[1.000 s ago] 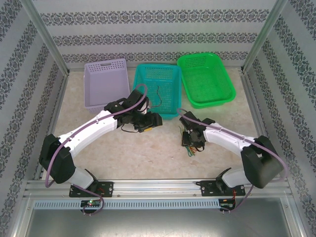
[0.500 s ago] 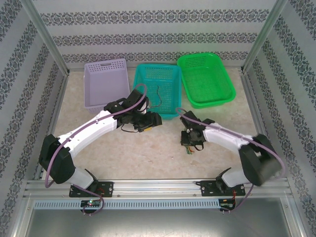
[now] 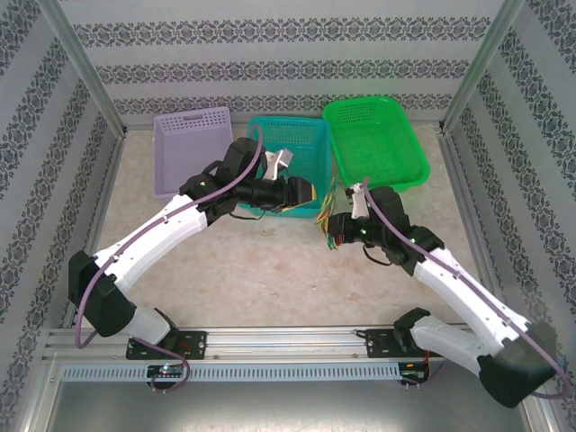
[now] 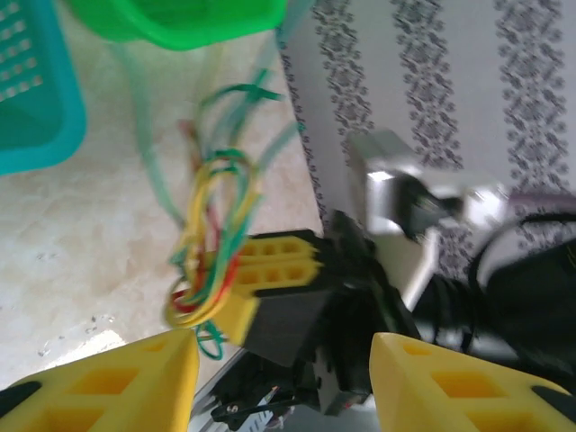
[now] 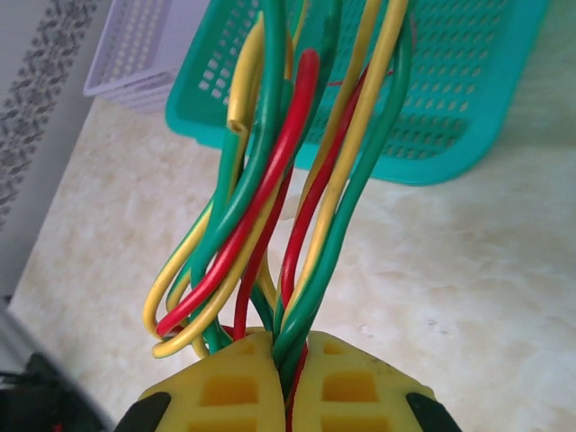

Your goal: Untangle the cables

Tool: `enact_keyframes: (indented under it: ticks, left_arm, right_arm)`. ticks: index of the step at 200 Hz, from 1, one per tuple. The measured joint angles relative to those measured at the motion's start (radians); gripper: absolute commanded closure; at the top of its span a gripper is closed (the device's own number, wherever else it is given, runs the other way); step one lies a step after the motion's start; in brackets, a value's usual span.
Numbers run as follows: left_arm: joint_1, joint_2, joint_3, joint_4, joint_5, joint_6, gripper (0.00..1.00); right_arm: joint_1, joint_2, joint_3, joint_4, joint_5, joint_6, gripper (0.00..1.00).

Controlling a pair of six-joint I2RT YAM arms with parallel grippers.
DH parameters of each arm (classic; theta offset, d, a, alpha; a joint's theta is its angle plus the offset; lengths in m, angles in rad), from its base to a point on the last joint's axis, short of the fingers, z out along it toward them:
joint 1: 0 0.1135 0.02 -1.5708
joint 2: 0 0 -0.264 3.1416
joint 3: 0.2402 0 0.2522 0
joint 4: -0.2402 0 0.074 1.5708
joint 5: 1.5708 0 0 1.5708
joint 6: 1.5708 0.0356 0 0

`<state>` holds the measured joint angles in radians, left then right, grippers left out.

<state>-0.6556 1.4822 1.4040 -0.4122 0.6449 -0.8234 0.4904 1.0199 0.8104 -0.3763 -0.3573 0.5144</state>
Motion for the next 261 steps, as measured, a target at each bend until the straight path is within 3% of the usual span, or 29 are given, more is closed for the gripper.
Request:
enact_keyframes:
  ticks: [31,72,134,152,171,191,205,238,261]
  left_arm:
    - [0.000,0.020,0.004,-0.016,0.033,0.095,0.45]
    - [0.000,0.055,0.007,-0.075,0.009,0.177,0.45]
    - [-0.006,0.070,0.005,-0.042,-0.027,0.172,0.77]
    - [-0.006,0.077,0.002,-0.023,-0.024,0.163,0.73]
    - [-0.006,0.079,0.002,-0.011,-0.020,0.152,0.54]
    - [-0.006,0.084,0.002,-0.006,-0.020,0.147,0.53]
    - [-0.006,0.096,0.002,-0.006,-0.021,0.146,0.62]
    - [-0.011,0.112,0.003,-0.001,-0.033,0.135,0.99]
    - [-0.018,0.091,-0.006,0.006,-0.096,0.123,1.00]
  right_arm:
    - [-0.013,0.063,0.089,-0.015,-0.127,-0.019,1.00]
    - [-0.015,0.072,0.127,-0.019,-0.206,-0.025,1.00]
    - [-0.016,0.072,0.122,-0.038,-0.233,-0.019,1.00]
    - [-0.018,0.065,0.121,-0.041,-0.223,-0.013,1.00]
    - [-0.018,0.062,0.121,-0.039,-0.217,-0.011,1.00]
    - [-0.017,0.060,0.121,-0.037,-0.219,-0.010,1.00]
    - [-0.017,0.060,0.121,-0.037,-0.222,-0.010,1.00]
    - [-0.017,0.064,0.121,-0.044,-0.211,-0.005,1.00]
    - [-0.026,0.064,0.119,-0.033,-0.196,0.009,1.00]
